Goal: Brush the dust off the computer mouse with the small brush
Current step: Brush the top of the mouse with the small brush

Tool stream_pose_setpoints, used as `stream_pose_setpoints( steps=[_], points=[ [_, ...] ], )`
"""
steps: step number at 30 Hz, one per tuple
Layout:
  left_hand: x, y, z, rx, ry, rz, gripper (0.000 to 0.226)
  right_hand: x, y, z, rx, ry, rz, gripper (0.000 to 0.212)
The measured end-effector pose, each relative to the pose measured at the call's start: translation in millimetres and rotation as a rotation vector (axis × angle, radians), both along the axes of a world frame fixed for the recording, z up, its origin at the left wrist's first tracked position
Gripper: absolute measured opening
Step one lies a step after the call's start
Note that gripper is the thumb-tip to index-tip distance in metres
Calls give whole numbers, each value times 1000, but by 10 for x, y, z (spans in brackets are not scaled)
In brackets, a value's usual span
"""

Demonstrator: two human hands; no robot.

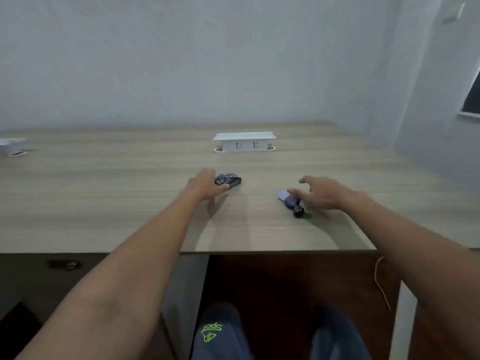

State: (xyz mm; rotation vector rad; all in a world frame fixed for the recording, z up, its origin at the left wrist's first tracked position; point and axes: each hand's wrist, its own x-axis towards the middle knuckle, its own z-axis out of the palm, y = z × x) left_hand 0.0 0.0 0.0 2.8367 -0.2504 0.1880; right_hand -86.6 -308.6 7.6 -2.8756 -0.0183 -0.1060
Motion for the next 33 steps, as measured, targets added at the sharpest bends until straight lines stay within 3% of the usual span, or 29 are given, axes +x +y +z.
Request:
stream_pose_setpoints(
  steps=[4, 8, 11, 16, 24, 33],
  points=[
    [3, -23, -47, -113, -8, 20, 49, -86, -14, -67, 104, 52, 85, 81],
    [18, -69, -77, -188, -1, 42, 50, -67, 4, -85, 132, 63, 128, 57],
    [47, -94, -103, -214, -22, 40, 45, -21, 21, -75, 166, 79, 127, 88],
    [65, -101, -125, -237, -40, 33, 37, 80, 6, -84, 217, 85, 141, 89],
    [40, -87, -102, -294, -20, 15, 31, 179, -45, -19, 245, -44, 191, 31],
    [-14, -60, -54, -306, 22, -78, 30, 283, 115, 132, 319, -122, 256, 8]
  ],
)
